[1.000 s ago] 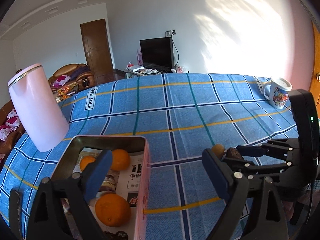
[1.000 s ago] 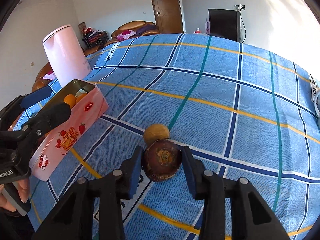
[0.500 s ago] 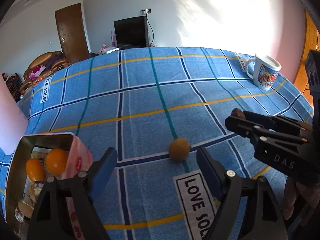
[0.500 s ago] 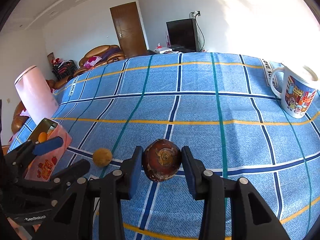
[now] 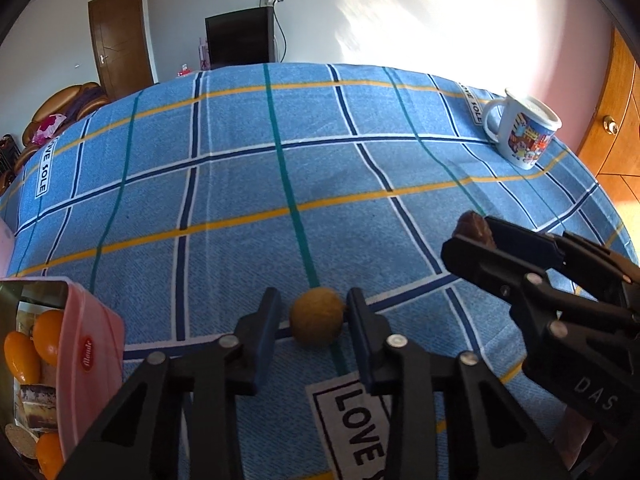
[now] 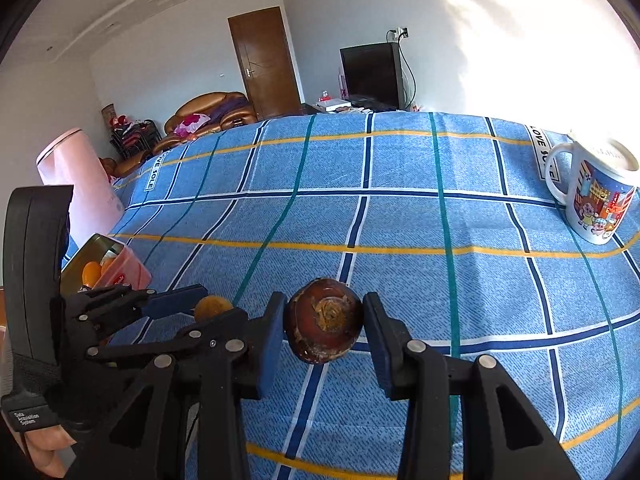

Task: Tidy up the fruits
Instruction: 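Grasp the small brown round fruit with the left gripper while the right grasps the dark brown fruit, then carry both brown fruits into the pink tin box and open both grippers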

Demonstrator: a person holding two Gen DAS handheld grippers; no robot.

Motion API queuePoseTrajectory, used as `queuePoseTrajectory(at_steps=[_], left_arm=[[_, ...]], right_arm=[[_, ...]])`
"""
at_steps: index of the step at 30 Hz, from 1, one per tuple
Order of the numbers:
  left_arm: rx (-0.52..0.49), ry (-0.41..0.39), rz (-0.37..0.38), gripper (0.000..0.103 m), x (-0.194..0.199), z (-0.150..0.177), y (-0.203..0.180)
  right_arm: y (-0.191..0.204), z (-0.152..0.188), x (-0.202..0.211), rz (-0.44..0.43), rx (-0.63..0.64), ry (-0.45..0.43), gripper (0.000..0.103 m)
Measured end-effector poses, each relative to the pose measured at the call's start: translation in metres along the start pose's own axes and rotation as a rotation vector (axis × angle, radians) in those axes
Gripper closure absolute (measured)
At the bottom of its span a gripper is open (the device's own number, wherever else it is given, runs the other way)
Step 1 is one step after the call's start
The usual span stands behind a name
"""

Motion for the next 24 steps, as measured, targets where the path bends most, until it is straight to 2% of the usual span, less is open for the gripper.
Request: queuePoseTrajectory(at_steps=[7, 16, 24], left_arm=[[0.014, -0.019, 0.029, 0.074, 0.004, -0.001, 0.0], [0.011, -0.087, 0.002, 0.074, 0.018, -0.006, 0.002], [0.051, -0.133, 0.007, 0.074, 0.027, -0.007, 0.01]], right_arm=[[0.005, 0.0, 0.004, -0.019, 0.016, -0.02, 0.062], [0.008, -0.003, 0.013, -0.023, 0.032, -0.065, 0.062], [0.012, -0.007, 0.023, -0.027, 0.052, -0.115, 0.062]])
Point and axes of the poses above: each gripper's, at about its wrist camera, not at the fingertips, and x roughly against the way its jaws point, y to its left, z to its underside, the point moved 10 cm from there along -x, roughly the way its jaws point, and after that the axes turned 6 degrees about -x, right-handed, at the moved point
